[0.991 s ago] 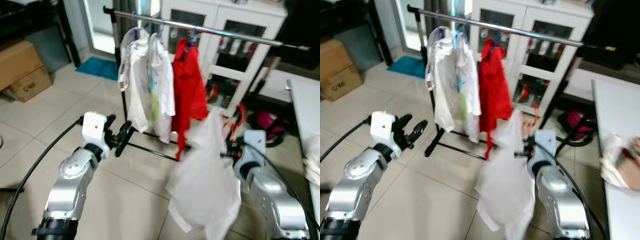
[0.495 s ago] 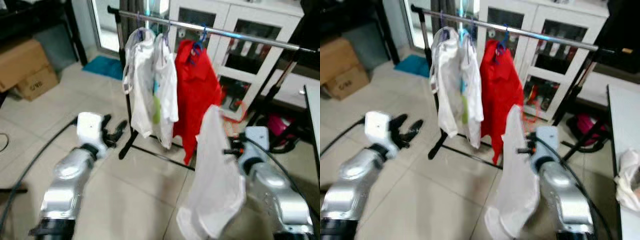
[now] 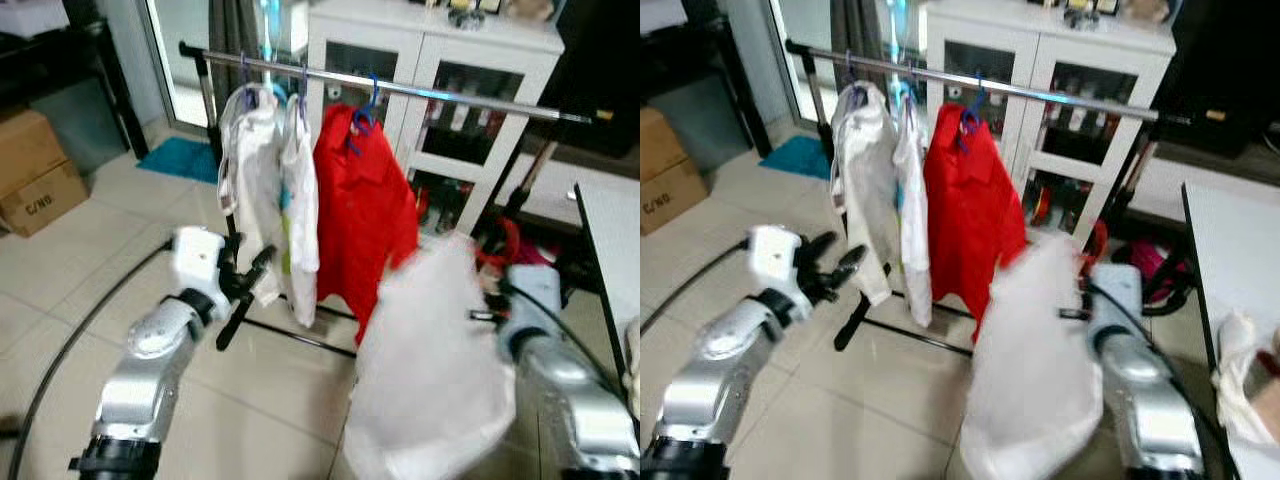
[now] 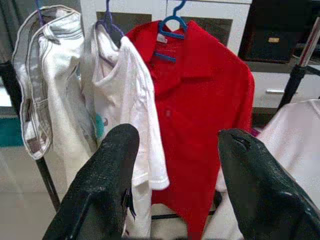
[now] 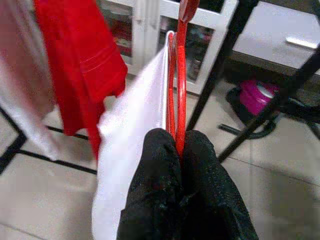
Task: Hang hanger
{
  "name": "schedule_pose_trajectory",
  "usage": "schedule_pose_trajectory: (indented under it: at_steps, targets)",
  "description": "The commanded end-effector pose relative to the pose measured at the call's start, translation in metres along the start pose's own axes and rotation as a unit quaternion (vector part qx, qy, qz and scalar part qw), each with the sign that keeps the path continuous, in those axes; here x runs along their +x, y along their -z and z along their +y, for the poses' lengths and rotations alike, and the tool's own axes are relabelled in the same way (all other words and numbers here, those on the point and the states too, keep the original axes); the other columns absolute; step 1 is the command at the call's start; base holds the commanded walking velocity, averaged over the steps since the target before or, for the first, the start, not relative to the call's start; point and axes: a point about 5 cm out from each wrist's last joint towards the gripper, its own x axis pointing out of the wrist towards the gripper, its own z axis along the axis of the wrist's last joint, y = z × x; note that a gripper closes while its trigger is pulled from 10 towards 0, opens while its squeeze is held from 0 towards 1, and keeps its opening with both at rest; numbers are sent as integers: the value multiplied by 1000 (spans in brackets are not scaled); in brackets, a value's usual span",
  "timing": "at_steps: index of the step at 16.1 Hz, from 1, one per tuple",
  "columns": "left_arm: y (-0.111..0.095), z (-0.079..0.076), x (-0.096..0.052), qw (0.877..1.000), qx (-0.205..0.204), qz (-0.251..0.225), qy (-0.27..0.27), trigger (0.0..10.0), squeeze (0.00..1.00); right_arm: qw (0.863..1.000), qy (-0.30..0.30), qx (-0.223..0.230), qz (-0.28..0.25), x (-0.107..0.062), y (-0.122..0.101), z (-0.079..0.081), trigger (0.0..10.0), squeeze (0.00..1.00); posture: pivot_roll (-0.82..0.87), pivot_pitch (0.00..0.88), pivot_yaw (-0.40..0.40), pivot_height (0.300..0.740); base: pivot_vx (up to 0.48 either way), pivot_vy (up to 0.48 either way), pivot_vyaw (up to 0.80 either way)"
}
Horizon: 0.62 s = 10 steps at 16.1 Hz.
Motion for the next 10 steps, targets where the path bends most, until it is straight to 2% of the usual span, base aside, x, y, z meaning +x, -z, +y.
schedule_pose_trajectory:
  at_steps: [1, 3, 6, 10]
  targets:
    - [0, 7, -6, 1000, 8, 5, -9, 10000, 0, 1000, 6, -2, 7, -1, 1, 2, 10000, 0, -125, 0, -49, 740, 337, 0, 0]
    - [0, 9, -4, 1000, 4, 3, -13, 10000, 0, 1000, 9, -2, 5, 0, -1, -1, 10000, 0, -129, 0, -50, 740, 337, 0, 0]
    - [-2, 6, 2, 1000, 7, 0, -3, 10000, 0, 999, -12, -4, -40, 5, -21, 3, 10000, 0, -133, 0, -41, 740, 339, 0, 0]
    - [-1, 6, -4, 1000, 20, 1, 1, 10000, 0, 995, -72, 0, -72, 6, -33, 27, 10000, 0, -115, 0, -65, 740, 340, 0, 0]
